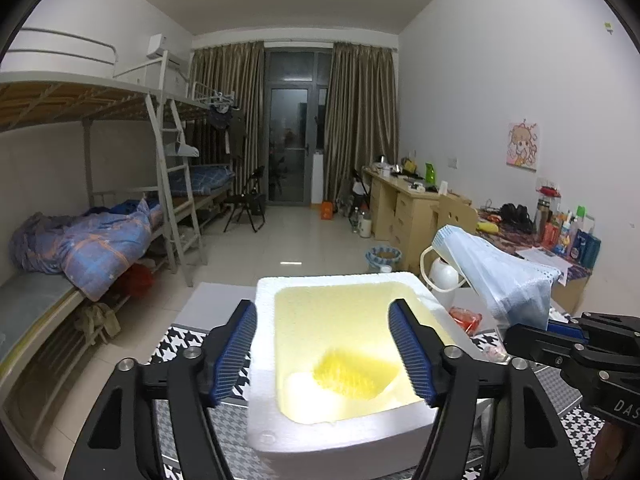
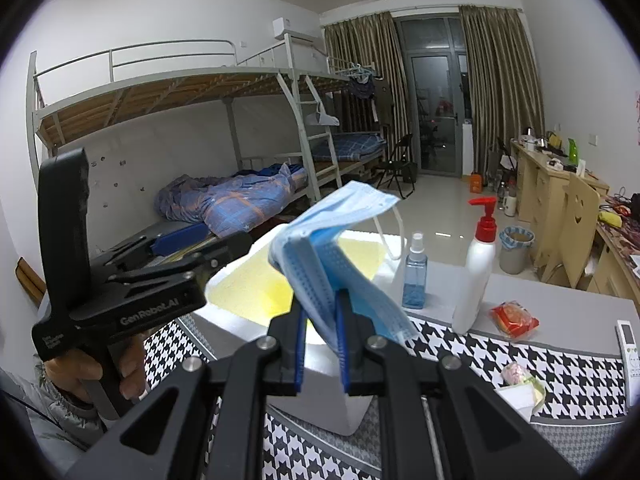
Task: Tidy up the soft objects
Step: 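Lower the blue face mask into the foam box and open the right tool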
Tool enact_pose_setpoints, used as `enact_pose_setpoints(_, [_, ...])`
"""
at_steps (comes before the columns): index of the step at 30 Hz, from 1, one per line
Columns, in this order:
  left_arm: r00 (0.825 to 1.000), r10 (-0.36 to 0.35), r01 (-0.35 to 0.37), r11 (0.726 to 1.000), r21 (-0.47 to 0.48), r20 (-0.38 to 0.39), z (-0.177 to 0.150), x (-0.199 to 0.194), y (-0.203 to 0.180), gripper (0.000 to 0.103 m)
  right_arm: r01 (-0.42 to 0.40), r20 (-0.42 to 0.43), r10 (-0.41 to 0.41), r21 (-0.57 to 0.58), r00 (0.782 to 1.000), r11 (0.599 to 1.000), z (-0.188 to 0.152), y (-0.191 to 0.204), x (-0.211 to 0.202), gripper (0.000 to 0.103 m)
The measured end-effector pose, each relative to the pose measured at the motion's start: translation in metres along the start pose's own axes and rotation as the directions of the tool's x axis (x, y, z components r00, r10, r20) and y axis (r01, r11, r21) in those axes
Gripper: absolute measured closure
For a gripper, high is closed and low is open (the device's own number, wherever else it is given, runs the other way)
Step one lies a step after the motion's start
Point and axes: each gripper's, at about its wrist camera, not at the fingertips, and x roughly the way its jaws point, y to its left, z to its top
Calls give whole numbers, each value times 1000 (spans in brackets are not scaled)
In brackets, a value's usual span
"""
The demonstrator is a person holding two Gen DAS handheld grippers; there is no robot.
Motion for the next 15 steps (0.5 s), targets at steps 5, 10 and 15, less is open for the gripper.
enact_pose_setpoints(5, [999,20,-19,1000,-14,38,4,-8,6,8,-13,-3,13,-4,1000,1000,5,5,6,86])
enact_pose_setpoints(10, [997,43,-43,999,3,60,5,-13,10,3,-27,-5,27,-20,1000,999,7,11,12,86])
enact_pose_setpoints(15, [996,54,-54,999,-3,71,5,-17,17,2,-24,-10,24,-26,1000,999,9,12,20,86])
